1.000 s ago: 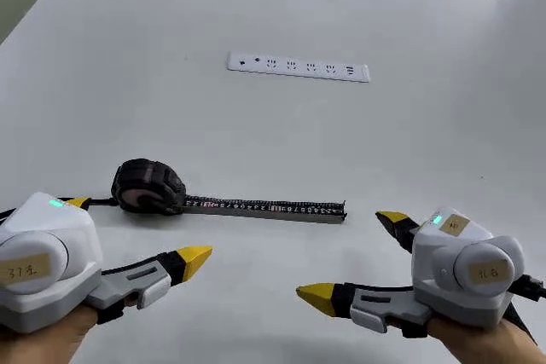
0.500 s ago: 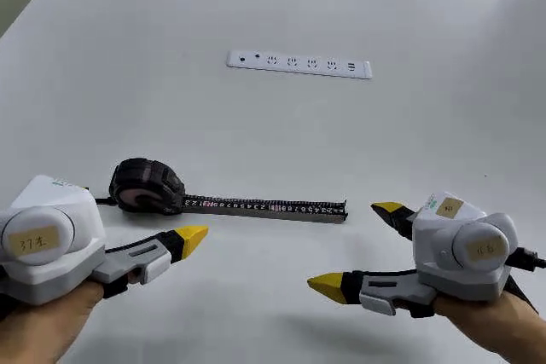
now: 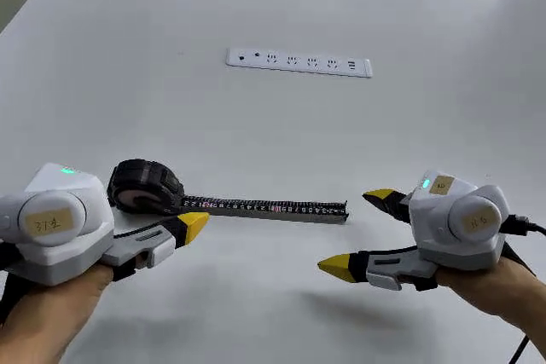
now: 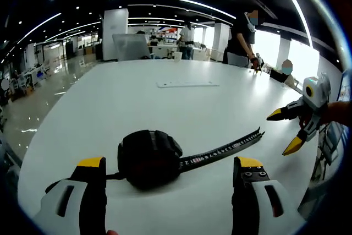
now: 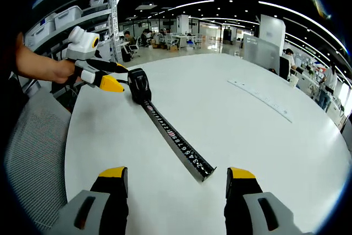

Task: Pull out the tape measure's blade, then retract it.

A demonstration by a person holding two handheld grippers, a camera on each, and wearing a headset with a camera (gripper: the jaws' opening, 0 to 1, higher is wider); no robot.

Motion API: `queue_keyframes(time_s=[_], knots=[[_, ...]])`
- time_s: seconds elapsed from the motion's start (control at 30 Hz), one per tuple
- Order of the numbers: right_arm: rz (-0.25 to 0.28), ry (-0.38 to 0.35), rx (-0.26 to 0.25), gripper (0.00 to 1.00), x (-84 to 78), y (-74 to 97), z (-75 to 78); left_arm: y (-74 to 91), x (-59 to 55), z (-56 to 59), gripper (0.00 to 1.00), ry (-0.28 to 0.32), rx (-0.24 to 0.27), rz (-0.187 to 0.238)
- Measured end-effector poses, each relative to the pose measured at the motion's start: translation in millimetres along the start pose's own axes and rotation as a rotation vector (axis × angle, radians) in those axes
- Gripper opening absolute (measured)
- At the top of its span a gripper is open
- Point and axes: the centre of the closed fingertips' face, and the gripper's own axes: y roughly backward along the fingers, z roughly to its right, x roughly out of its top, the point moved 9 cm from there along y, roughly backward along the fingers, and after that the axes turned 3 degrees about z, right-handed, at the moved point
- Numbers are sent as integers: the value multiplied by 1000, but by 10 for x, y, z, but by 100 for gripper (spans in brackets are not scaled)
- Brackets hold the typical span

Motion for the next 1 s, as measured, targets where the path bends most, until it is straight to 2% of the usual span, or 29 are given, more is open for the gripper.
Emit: queue_keyframes(time_s=[0.2, 0.53, 0.77, 1.0], knots=[[-16, 29, 29, 66, 12, -42, 77, -52, 11, -24, 91, 23, 32, -5], [-51, 75, 73, 54, 26, -98, 193, -112, -1, -17, 86, 65, 54, -20], [-87, 111, 98, 45, 10, -147, 277, -143, 22, -45, 76, 80, 85, -23], [-118, 160, 121, 37, 17, -212, 346, -190, 33, -73, 71, 86, 100, -40]])
